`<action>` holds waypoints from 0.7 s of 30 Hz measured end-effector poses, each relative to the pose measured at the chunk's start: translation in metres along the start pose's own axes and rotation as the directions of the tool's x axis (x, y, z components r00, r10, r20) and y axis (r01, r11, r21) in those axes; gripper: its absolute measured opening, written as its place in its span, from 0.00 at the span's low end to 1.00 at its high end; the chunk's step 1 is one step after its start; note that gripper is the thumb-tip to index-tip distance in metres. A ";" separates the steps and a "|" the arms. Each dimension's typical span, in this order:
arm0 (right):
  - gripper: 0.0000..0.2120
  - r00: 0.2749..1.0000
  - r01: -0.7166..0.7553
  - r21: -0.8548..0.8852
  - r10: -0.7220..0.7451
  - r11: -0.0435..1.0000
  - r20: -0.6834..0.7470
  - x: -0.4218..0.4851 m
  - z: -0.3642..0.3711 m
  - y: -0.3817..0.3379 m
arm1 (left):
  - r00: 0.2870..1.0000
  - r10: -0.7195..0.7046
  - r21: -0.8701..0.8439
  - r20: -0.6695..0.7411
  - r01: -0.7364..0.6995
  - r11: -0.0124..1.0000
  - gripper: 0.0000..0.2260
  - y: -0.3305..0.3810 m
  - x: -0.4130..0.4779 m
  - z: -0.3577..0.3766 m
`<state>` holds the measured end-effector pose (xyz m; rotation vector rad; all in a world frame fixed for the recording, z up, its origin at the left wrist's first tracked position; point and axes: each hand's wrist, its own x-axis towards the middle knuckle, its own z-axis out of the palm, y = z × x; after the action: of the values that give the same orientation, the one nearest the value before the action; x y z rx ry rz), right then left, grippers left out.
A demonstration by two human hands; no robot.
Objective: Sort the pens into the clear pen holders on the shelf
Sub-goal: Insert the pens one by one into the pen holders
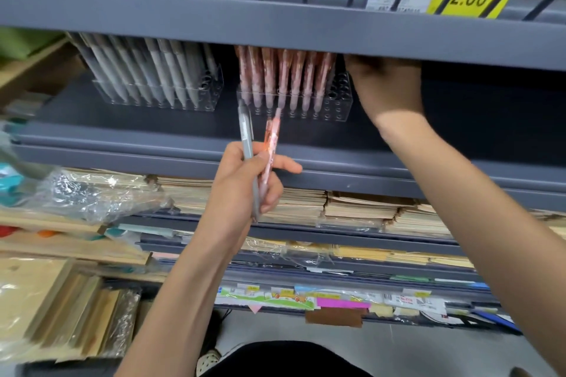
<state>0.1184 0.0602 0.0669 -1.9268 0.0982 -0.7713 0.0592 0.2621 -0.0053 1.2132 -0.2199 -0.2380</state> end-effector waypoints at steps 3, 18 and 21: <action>0.04 0.959 -0.050 -0.092 0.074 0.994 0.274 -0.026 -0.006 -0.004 | 0.998 0.023 0.009 0.050 -0.023 1.000 0.02 -0.002 0.002 0.006; 0.10 0.979 -0.129 0.512 0.192 0.849 -0.072 -0.029 -0.034 0.002 | 0.998 -0.045 0.114 0.049 0.039 0.993 0.07 -0.008 0.007 0.016; 0.12 0.956 -0.022 0.536 0.174 0.844 -0.235 -0.015 -0.040 0.008 | 0.998 -0.059 0.100 0.007 0.058 0.993 0.08 -0.007 0.007 0.014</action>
<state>0.0864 0.0311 0.0641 -1.2724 0.1382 -0.8864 0.0613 0.2453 -0.0068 1.3189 -0.2071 -0.2863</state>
